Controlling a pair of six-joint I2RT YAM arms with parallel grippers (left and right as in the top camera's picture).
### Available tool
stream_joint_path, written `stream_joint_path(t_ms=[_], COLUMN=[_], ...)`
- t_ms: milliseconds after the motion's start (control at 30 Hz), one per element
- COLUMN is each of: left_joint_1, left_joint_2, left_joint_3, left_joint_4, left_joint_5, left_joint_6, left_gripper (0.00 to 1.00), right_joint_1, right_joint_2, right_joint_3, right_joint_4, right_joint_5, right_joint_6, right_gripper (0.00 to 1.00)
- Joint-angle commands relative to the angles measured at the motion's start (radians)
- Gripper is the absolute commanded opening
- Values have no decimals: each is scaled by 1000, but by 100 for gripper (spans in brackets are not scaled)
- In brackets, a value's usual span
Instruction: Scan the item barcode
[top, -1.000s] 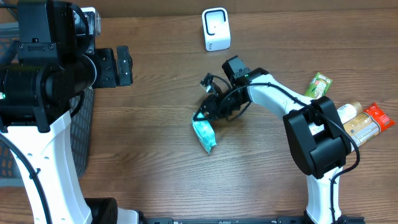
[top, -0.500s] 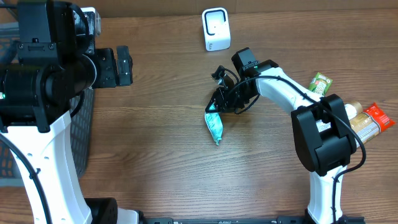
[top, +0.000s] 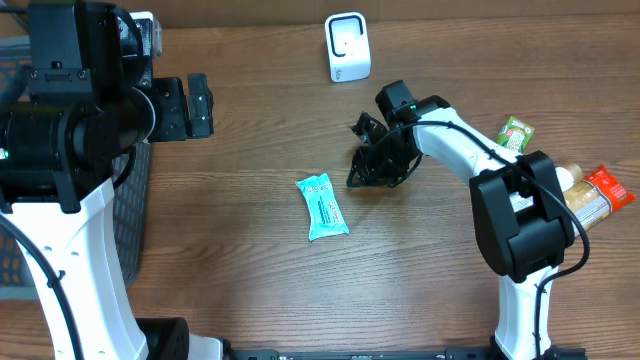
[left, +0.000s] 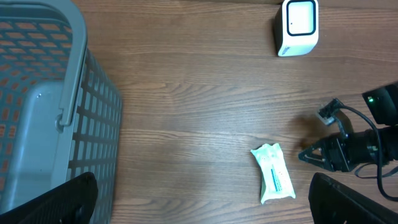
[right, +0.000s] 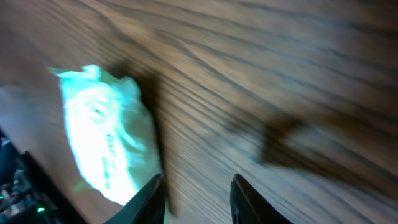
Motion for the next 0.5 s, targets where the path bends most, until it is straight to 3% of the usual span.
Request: stream_joint_path(t_ms=[0,100,167,233,300,467], left_joint_1=[0,0,0,0,0,0], left_joint_2=[-1,-1,-1,-1,-1,-1], left_joint_3=[2,2,2,2,2,2], left_joint_4=[4,4,4,4,4,4], left_joint_5=[8,8,8,8,8,8], left_joint_6=[19,19,19,19,19,19], left_gripper=[100,100,100,99,100,100], right_joint_1=[0,20,45,60,65,82], right_joint_2=[-24,-47,-44,-42,-41,-31], right_joint_3=[22,22,12,-14,-55,-143], right_joint_4=[-37,-64,-63,-21,55,216], right_joint_5=[51,18,-11,-12,-51,-86], right_joint_6=[-12,-38,-38,-37,-30,58], right_gripper=[37,42,61,67,67,55])
